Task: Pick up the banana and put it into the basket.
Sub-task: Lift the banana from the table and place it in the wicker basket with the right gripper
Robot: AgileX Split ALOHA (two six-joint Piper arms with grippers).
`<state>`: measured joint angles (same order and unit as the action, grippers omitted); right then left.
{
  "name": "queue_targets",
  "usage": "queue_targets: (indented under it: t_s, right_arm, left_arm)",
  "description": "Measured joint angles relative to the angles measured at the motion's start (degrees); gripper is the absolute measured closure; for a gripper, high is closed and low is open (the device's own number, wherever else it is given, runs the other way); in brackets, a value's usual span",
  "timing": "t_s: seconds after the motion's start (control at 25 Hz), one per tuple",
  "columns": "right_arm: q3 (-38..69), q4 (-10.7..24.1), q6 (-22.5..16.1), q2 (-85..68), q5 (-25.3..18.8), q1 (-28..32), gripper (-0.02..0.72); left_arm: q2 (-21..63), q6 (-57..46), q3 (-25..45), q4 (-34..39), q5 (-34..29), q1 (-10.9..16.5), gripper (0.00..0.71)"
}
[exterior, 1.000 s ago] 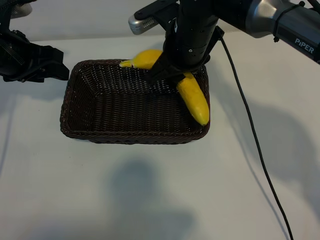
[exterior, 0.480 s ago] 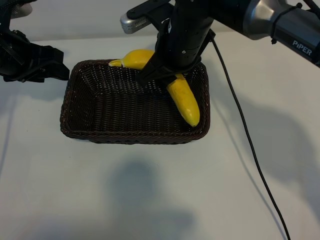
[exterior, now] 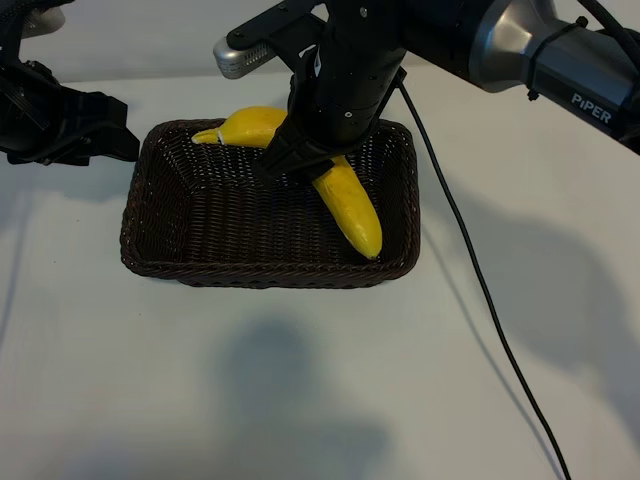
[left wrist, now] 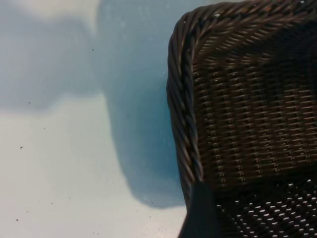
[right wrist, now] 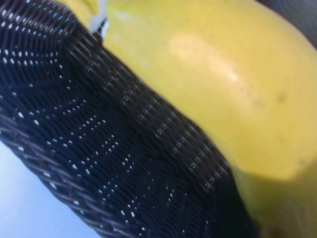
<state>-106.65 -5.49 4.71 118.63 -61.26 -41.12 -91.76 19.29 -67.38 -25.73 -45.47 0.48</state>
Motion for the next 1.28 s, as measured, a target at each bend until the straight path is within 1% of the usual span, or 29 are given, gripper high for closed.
queue_targets:
  t_s: [0.2, 0.64, 0.88, 0.96, 1.12, 1.28]
  right_arm:
    - [0.0, -1.8, 4.2, 0.4, 0.7, -0.1, 0.292]
    - [0.0, -3.0, 18.0, 0.6, 2.5, -0.1, 0.292]
    - [0.0, -6.4, 26.3, 0.6, 3.4, -0.1, 0.292]
    - [0.0, -6.8, 28.7, 0.6, 3.7, -0.1, 0.292]
    - [0.0, -7.5, 32.5, 1.2, 4.1, -0.1, 0.292]
    - [0.0, -9.8, 35.8, 3.4, 4.4, -0.1, 0.292]
  left_arm:
    - [0.0, 0.0, 0.0, 0.0, -0.2, 0.0, 0.118]
    - [0.0, 0.2, 0.0, -1.1, -0.3, 0.0, 0.121]
    - [0.0, 0.9, 0.0, -1.1, -0.4, 0.0, 0.121]
    - [0.0, 0.9, 0.0, -1.1, -0.4, 0.0, 0.121]
    - [0.0, 0.9, 0.0, -1.1, -0.5, 0.0, 0.121]
    - [0.0, 1.0, 0.0, -1.1, -0.5, 0.0, 0.121]
